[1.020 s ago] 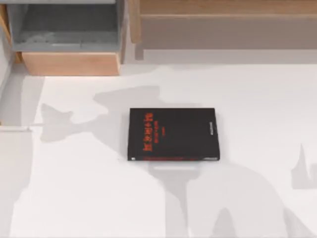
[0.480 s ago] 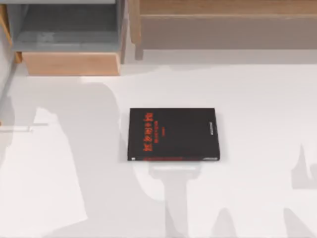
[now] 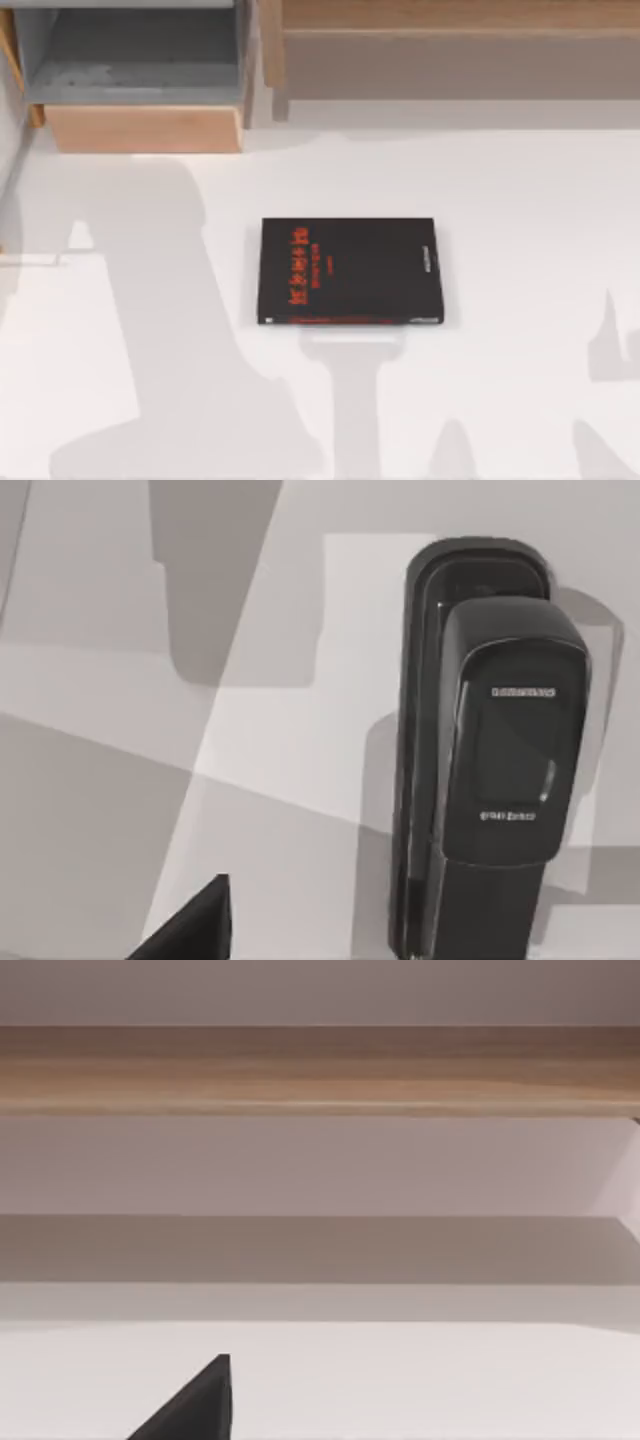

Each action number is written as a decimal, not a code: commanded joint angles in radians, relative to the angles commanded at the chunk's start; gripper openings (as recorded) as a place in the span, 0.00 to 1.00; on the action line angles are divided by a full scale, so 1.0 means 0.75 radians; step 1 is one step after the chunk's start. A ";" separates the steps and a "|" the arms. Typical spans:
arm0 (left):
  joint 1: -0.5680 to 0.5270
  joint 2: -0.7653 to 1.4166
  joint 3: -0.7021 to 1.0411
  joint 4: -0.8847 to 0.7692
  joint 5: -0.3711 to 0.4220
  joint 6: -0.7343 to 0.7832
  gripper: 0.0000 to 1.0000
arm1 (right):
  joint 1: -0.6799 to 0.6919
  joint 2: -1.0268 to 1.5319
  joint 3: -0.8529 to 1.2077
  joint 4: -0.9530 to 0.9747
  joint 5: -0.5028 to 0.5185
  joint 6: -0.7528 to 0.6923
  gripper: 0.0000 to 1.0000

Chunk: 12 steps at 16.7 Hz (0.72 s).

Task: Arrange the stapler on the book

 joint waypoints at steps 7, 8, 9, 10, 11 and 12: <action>0.042 -0.096 -0.001 -0.099 0.007 0.049 1.00 | 0.000 0.000 0.000 0.000 0.000 0.000 1.00; 0.049 -0.116 -0.006 -0.111 0.008 0.058 1.00 | 0.000 0.000 0.000 0.000 0.000 0.000 1.00; 0.053 -0.133 -0.013 -0.115 0.009 0.064 1.00 | 0.000 0.000 0.000 0.000 0.000 0.000 1.00; 0.054 -0.145 -0.027 -0.108 0.010 0.068 1.00 | 0.000 0.000 0.000 0.000 0.000 0.000 1.00; 0.052 -0.152 -0.050 -0.090 0.011 0.068 1.00 | 0.000 0.000 0.000 0.000 0.000 0.000 1.00; 0.049 -0.151 -0.082 -0.058 0.010 0.064 1.00 | 0.000 0.000 0.000 0.000 0.000 0.000 1.00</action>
